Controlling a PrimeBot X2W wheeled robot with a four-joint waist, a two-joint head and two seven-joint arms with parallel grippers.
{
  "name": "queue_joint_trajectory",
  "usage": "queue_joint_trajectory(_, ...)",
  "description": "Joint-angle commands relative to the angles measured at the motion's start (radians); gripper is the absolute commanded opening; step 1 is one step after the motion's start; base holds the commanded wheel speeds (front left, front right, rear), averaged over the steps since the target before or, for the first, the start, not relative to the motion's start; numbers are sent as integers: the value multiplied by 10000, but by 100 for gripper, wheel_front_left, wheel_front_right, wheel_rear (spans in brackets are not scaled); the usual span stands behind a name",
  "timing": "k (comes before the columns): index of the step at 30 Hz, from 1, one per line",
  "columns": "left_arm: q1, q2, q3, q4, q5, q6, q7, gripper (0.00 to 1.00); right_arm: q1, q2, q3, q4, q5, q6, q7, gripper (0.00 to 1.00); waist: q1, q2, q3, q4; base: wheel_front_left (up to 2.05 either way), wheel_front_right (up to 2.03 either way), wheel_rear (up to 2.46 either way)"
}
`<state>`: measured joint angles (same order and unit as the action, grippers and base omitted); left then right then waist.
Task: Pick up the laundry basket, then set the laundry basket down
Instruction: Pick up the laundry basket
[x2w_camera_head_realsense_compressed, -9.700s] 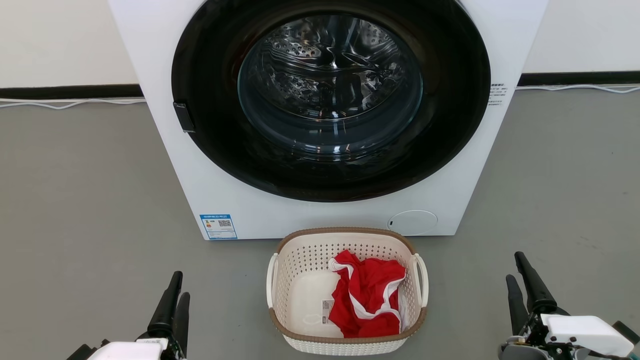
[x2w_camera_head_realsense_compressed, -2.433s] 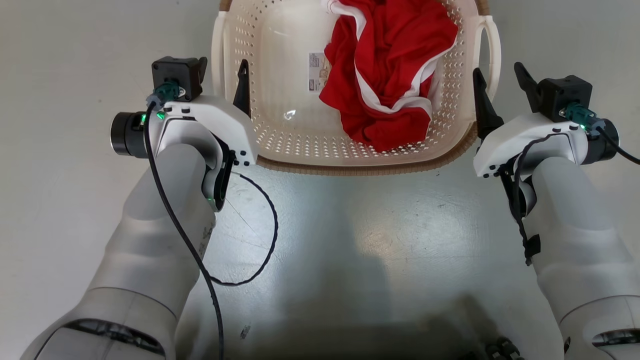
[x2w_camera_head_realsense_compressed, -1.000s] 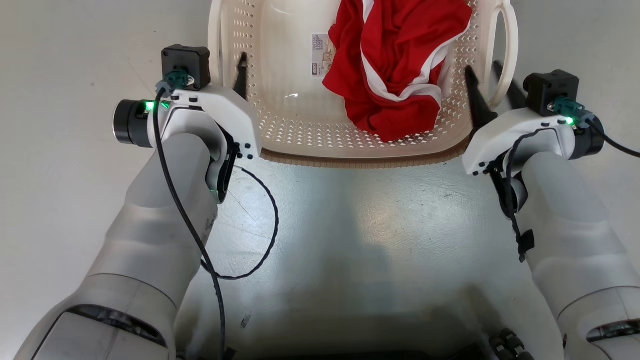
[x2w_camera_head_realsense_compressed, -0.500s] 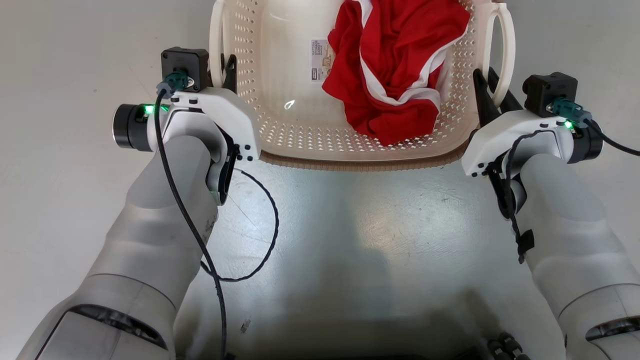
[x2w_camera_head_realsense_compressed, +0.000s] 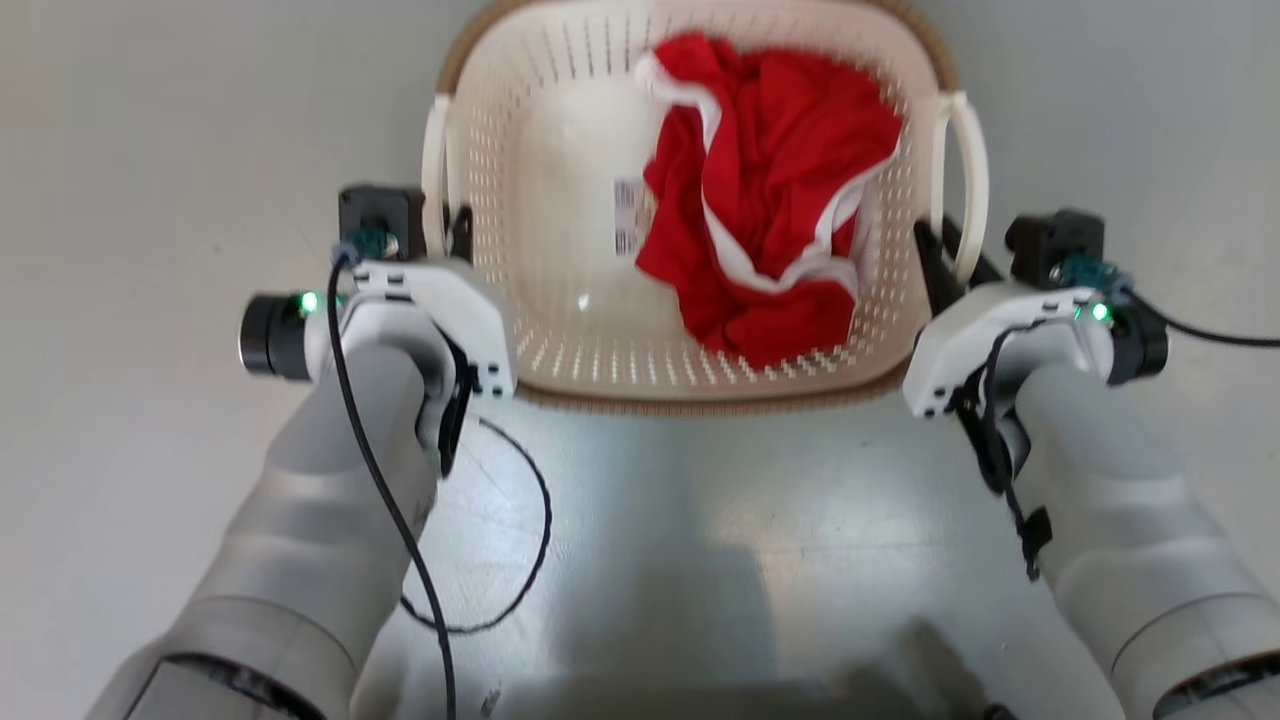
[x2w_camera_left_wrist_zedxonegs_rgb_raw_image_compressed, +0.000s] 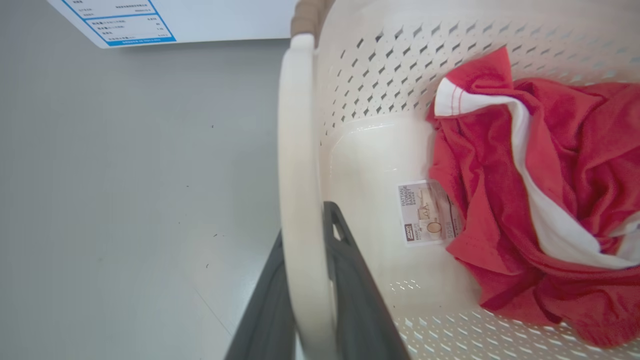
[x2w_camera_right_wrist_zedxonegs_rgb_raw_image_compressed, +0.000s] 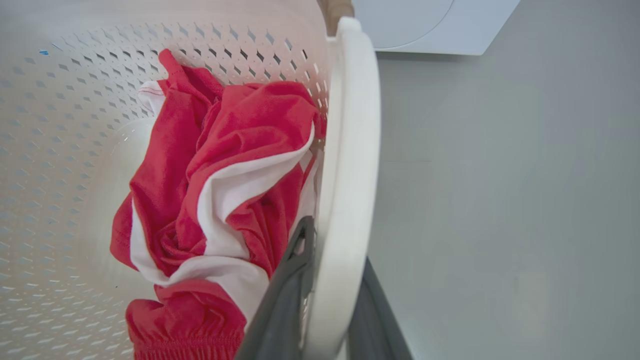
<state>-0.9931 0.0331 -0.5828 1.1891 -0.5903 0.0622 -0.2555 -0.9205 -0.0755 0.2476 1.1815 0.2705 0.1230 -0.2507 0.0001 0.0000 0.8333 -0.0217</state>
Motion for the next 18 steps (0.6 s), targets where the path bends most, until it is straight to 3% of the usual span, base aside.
queue_joint_trajectory(1, 361, 171, -4, -64, -57, 10, -63, 0, 620, 252, 451, 13, 119, 77, -46, 0, -1, 0, -464, -46, 0, 0, 0)
queue_joint_trajectory(18, 2744, 171, -985, 425, -1021, -386, 523, 0, 2480, 252, 2420, 291, 1813, 77, 1245, 0, -1, 0, -4207, -293, 0, 0, 0)
